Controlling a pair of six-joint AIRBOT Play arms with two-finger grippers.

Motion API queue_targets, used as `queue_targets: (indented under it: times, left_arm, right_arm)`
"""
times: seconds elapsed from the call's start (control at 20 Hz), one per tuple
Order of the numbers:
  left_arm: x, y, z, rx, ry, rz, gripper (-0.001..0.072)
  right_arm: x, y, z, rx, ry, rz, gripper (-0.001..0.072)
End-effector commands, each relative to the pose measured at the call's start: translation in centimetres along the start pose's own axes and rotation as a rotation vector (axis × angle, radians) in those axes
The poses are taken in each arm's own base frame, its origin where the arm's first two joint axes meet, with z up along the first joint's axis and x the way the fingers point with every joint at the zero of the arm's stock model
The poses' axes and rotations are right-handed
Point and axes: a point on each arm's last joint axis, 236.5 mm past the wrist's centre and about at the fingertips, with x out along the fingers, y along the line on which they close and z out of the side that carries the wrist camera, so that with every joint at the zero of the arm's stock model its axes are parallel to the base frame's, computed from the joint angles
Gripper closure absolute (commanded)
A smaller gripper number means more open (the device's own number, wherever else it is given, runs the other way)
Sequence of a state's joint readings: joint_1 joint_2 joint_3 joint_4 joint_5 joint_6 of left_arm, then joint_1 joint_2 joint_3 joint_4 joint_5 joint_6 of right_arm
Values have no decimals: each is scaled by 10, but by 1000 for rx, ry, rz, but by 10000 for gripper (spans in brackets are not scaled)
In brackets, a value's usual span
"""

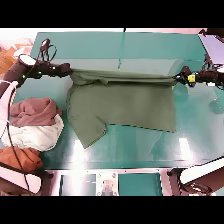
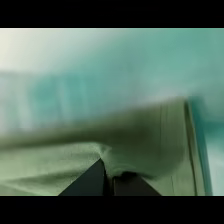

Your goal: Fold the shirts.

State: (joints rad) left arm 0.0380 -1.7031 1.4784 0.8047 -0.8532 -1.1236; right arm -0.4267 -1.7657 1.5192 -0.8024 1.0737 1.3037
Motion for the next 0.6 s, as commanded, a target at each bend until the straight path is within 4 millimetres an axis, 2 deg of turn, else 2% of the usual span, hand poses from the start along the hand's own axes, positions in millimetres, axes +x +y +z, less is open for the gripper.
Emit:
queue_targets:
  times: [0.0, 0.15, 0.3, 0.4, 0.55]
  left_arm:
    - [-1, 2, -28, 43, 118, 7, 685]
    - [1, 5, -36, 44, 142, 11, 685]
    - [11, 15, -61, 9, 192, 17, 685]
    - [19, 17, -74, -5, 221, 15, 685]
    - [32, 11, -88, -4, 259, 0, 685]
  right_arm:
    - [-22, -15, -34, -69, 140, -119, 692]
    - [-15, -26, -61, -28, 203, -128, 692]
    - [-1, -44, -87, 23, 246, -142, 692]
    - [3, -50, -94, 38, 250, -149, 691]
    - [4, -50, -97, 55, 258, -148, 690]
